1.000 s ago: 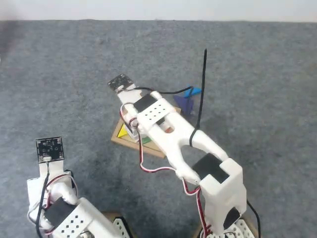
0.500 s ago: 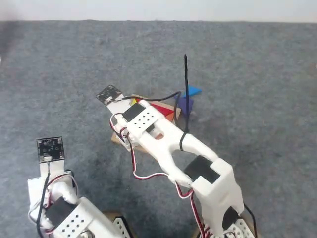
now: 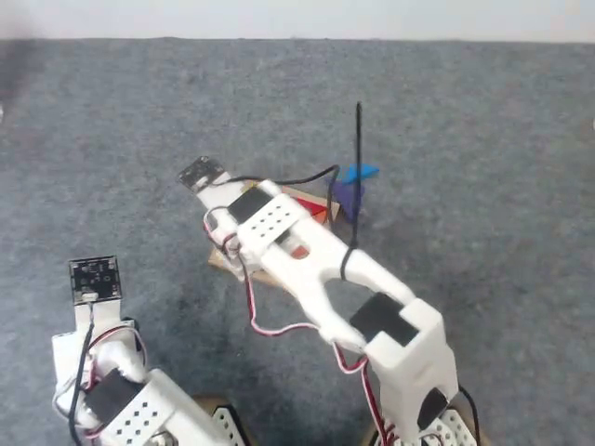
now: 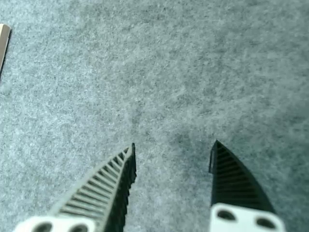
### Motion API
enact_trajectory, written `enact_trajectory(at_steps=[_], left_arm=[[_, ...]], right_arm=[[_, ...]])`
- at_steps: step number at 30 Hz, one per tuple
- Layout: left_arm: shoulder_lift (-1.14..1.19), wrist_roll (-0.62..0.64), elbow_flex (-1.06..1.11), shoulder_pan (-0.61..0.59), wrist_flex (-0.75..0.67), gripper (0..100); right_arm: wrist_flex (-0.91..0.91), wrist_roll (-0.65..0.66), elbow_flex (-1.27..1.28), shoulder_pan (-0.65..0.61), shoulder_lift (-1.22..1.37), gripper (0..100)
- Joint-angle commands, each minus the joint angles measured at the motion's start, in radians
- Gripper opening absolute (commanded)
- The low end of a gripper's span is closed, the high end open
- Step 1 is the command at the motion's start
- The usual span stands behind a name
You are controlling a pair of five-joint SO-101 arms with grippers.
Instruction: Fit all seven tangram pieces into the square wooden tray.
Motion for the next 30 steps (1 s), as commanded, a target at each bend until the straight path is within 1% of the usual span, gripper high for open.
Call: enact_trajectory(at_steps=[1,3,6,9,11,13,17,20,21,23,24,27,30], left_arm=[[-0.014,-0.011,-0.012,0.002,0.003,24],[-0.014,-0.011,-0.012,0.002,0.003,24],[-0.014,-0.011,-0.012,0.002,0.003,24],[-0.014,-0.011,-0.012,0.002,0.003,24],[-0.014,-0.011,-0.012,0.002,0.003,24],[-0.014,-0.011,-0.012,0.002,0.003,24],[-0.014,-0.011,-0.012,0.002,0.003,24],[-0.014,-0.011,-0.012,0.002,0.003,24],[-0.014,-0.011,-0.012,0.002,0.003,24],[-0.014,-0.011,-0.012,0.002,0.003,24],[-0.014,-0.011,-0.012,0.002,0.003,24],[-0.014,-0.011,-0.012,0.002,0.003,24],[-0.014,-0.011,-0.012,0.002,0.003,24]], right_arm=[[0.070,0.018,-0.071,0.122,-0.097,22.0],[0.120,0.020,-0.089,0.183,-0.166,22.0],[0.180,0.069,-0.092,0.297,-0.348,22.0],[0.226,0.150,-0.064,0.438,-0.519,22.0],[0.232,0.224,-0.011,0.527,-0.570,22.0],[0.232,0.304,0.061,0.605,-0.562,22.0],[0.154,0.316,0.190,0.753,-0.486,22.0],[0.097,0.322,0.215,0.855,-0.424,22.2],[0.096,0.354,0.213,0.883,-0.409,22.1],[0.088,0.451,0.209,0.886,-0.374,22.0],[0.088,0.479,0.204,0.874,-0.360,22.0],[0.053,0.496,0.195,0.819,-0.344,22.0],[0.019,0.532,0.164,0.823,-0.338,22.0]])
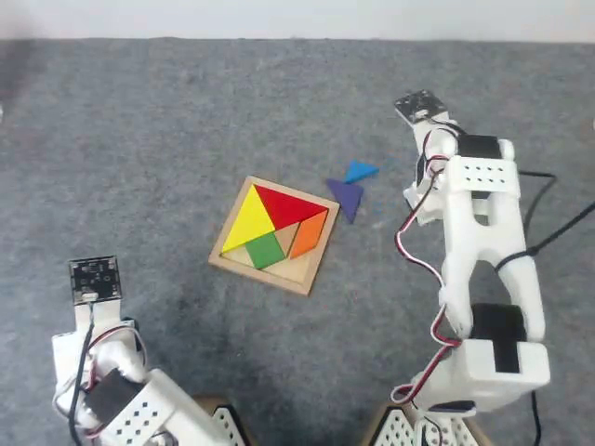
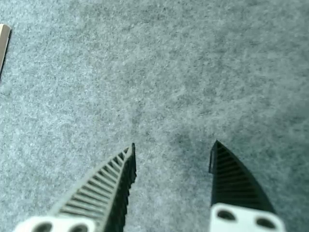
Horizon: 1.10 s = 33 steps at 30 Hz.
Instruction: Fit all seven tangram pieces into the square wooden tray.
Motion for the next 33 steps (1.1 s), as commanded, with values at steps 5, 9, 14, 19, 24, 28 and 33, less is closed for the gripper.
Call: enact_trajectory(at_steps=[5,9,14,19,24,28,33], left_arm=[[-0.014,-0.011,-0.012,0.002,0.005,24],[-0.014,-0.011,-0.012,0.002,0.005,24],[-0.014,-0.011,-0.012,0.002,0.005,24],[-0.014,-0.011,-0.012,0.002,0.005,24],[-0.014,-0.011,-0.012,0.002,0.005,24],[-0.014,-0.011,-0.012,0.002,0.005,24],[-0.014,-0.011,-0.012,0.002,0.005,24]], right_arm=[[-0.047,0.058,-0.157,0.097,0.015,22.0],[-0.019,0.015,-0.290,-0.028,0.142,22.0],[-0.016,-0.123,-0.575,-0.160,0.387,22.0],[-0.004,-0.133,-0.776,-0.239,0.553,22.4],[-0.024,-0.213,-0.787,-0.243,0.568,24.2],[-0.051,-0.494,-0.772,-0.249,0.615,24.2],[-0.062,-0.888,-0.773,-0.308,0.700,24.2]])
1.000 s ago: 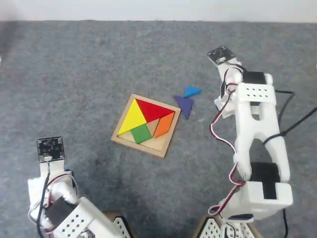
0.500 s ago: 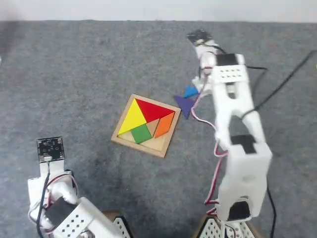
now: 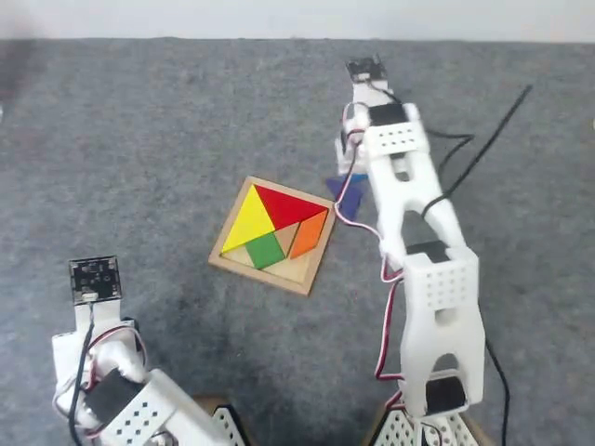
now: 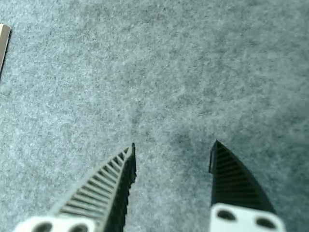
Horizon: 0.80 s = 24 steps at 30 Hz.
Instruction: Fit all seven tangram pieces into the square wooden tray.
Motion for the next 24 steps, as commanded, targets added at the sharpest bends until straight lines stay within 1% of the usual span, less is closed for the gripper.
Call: enact_trajectory(at_steps=[1,3,4,6,11,16,20,23,24], left_arm=[[-0.014,-0.011,-0.012,0.002,0.005,24],[-0.014,-0.011,-0.012,0.002,0.005,24],[-0.014,-0.011,-0.012,0.002,0.005,24],[-0.014,-0.011,-0.012,0.002,0.005,24],[-0.014,-0.011,-0.012,0.000,0.005,24],[-0.014,-0.011,-0.012,-0.003,0.006,24],[-0.014,-0.011,-0.012,-0.003,0.017,24],[-0.015,-0.011,-0.012,-0.003,0.020,24],[-0.015,-0.011,-0.012,-0.003,0.020,24]], right_arm=[[-0.041,-0.410,-0.041,-0.058,0.035,24.2],[-0.104,-0.560,-0.043,-0.061,0.054,24.2],[-0.128,-0.594,-0.043,-0.058,0.061,24.2],[-0.154,-0.586,-0.058,-0.054,0.065,24.3],[-0.153,-0.583,-0.117,-0.044,0.073,24.3],[-0.163,-0.588,-0.123,-0.015,0.099,24.2],[-0.154,-0.646,-0.123,0.007,0.136,24.2],[-0.159,-0.657,-0.123,0.018,0.148,23.6],[-0.160,-0.654,-0.124,0.019,0.148,21.9]])
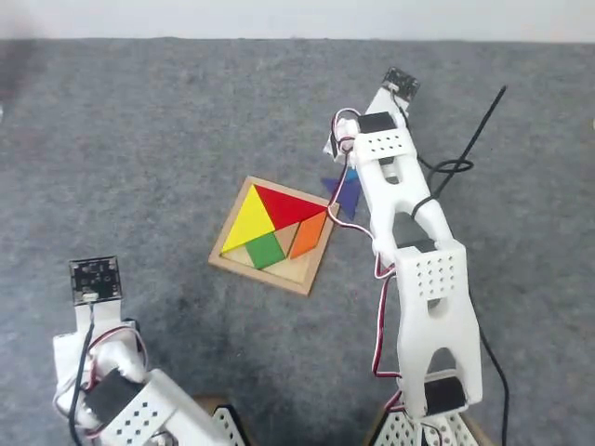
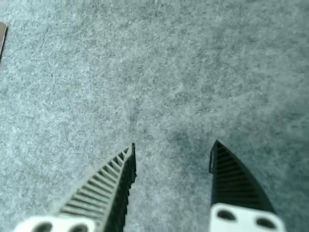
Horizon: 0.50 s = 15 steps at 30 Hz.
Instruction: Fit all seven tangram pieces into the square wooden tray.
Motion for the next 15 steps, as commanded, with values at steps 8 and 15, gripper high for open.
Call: enact_trajectory(at_steps=[8,15], left_arm=[[-0.015,-0.011,-0.012,-0.003,0.008,24],[-0.015,-0.011,-0.012,-0.003,0.008,24]], right_arm=[[-0.012,-0.014,-0.035,0.039,0.002,12.0],[0.073,-0.014,-0.035,0.039,0.004,20.3]])
